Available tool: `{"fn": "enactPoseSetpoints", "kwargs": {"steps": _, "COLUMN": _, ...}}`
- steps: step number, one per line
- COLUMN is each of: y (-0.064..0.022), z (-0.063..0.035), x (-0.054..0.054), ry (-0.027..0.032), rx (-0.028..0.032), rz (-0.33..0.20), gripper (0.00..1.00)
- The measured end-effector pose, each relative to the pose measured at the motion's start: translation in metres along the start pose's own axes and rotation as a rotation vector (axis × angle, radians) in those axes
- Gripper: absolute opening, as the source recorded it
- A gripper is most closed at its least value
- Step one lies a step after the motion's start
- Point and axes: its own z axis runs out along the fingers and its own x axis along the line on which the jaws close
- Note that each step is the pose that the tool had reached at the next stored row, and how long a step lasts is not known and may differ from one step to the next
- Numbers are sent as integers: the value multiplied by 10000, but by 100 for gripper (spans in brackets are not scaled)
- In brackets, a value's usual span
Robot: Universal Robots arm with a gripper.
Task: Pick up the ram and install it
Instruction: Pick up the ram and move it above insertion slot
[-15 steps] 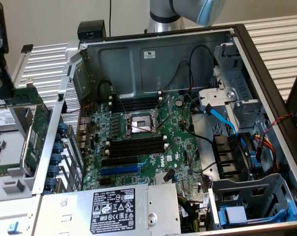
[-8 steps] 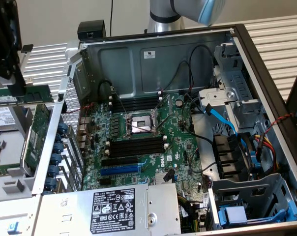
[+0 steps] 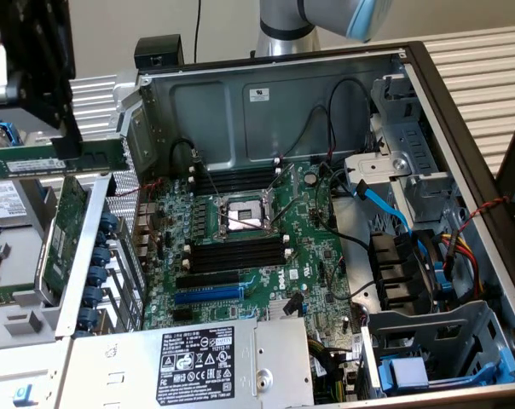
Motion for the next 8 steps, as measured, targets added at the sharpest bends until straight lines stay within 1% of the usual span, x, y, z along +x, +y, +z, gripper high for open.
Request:
{"fn": "enactPoseSetpoints", "kwargs": {"steps": 6, "y": -261, "z": -10, "x": -11, "ry": 3, "rx": 0, "rz": 0, "gripper": 12}}
{"fn": "enactPoseSetpoints", "kwargs": {"steps": 8, "y": -342, "z": -12, "x": -25, "ry": 19, "rx": 2, "rz": 0, "gripper": 12}}
